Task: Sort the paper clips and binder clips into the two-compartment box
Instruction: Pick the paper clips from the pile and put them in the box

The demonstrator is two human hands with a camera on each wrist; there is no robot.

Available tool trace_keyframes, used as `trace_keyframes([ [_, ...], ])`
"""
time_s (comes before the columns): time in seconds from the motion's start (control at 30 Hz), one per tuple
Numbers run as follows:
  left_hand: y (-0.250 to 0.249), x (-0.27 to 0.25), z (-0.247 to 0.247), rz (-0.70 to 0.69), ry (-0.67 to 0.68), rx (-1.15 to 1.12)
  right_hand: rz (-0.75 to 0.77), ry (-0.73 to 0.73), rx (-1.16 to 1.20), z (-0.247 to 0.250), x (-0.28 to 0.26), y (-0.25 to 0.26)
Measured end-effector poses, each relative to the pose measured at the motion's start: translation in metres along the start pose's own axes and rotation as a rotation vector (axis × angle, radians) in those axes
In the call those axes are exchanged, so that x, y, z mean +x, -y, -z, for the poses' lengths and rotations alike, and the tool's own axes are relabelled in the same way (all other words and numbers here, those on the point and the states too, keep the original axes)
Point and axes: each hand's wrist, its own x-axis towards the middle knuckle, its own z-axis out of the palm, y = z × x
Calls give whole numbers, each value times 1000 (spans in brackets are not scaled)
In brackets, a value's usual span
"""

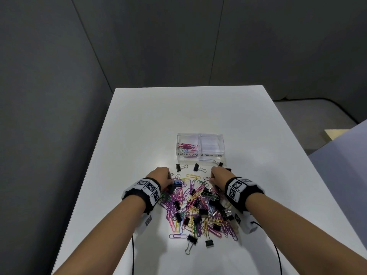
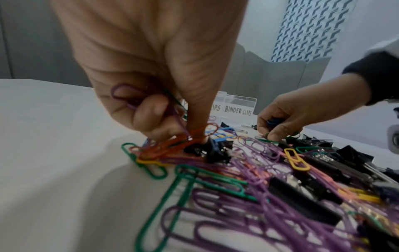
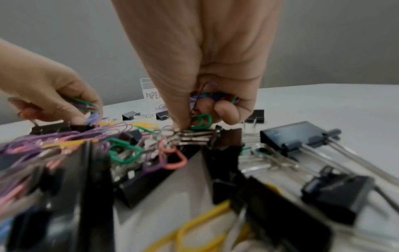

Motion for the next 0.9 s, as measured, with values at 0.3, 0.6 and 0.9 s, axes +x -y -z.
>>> trace_keyframes([
  [0.3,-3,-2,10,-112,16,15,192,-14,-134,10,-20,-6],
  [0.6,-12,-4,75,-259,-126,-80,333,-449,-30,85,-3,51],
  [0.9,-33,16,123,-291,-256,-100,299,-285,119,79,38,71],
])
